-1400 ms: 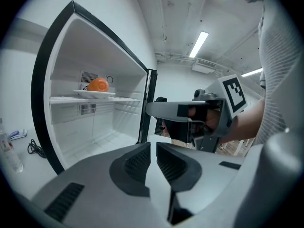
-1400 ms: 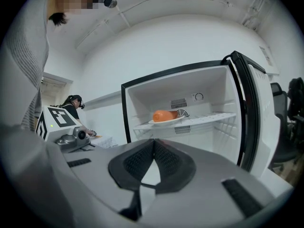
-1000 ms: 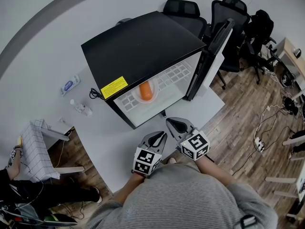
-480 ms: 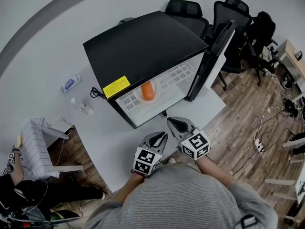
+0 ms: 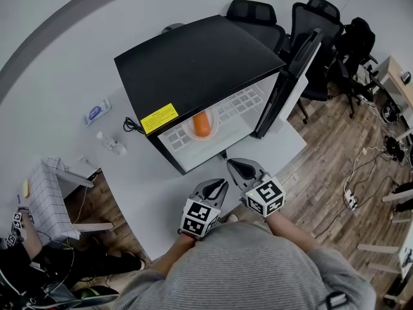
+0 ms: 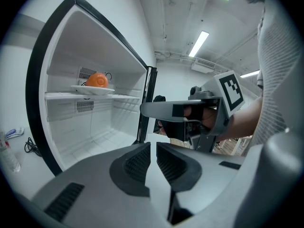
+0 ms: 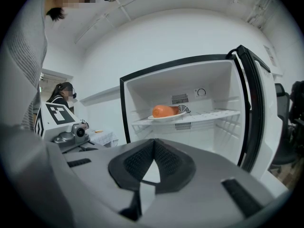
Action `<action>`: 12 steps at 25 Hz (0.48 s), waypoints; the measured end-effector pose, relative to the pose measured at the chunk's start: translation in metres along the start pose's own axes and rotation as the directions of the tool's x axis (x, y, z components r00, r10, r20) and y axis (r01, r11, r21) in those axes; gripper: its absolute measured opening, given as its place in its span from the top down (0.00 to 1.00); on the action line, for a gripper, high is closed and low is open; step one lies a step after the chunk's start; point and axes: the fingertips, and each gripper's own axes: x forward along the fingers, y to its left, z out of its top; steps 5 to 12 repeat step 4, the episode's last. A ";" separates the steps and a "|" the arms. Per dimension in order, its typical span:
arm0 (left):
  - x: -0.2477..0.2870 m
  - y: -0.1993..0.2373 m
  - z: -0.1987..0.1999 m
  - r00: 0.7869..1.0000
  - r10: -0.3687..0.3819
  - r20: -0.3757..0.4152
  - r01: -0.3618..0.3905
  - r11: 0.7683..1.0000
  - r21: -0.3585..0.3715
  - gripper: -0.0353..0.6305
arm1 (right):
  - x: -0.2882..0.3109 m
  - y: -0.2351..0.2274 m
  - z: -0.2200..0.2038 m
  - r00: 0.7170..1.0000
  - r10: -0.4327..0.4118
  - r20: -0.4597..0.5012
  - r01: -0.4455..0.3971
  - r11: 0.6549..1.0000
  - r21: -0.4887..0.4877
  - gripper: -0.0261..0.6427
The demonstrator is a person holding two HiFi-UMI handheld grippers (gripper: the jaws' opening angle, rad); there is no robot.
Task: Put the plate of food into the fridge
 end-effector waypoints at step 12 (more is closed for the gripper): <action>0.002 0.000 0.002 1.000 0.000 0.004 0.000 1.000 -0.001 0.88 | 0.001 -0.001 -0.002 1.000 -0.001 -0.004 0.001 1.000 0.005 0.94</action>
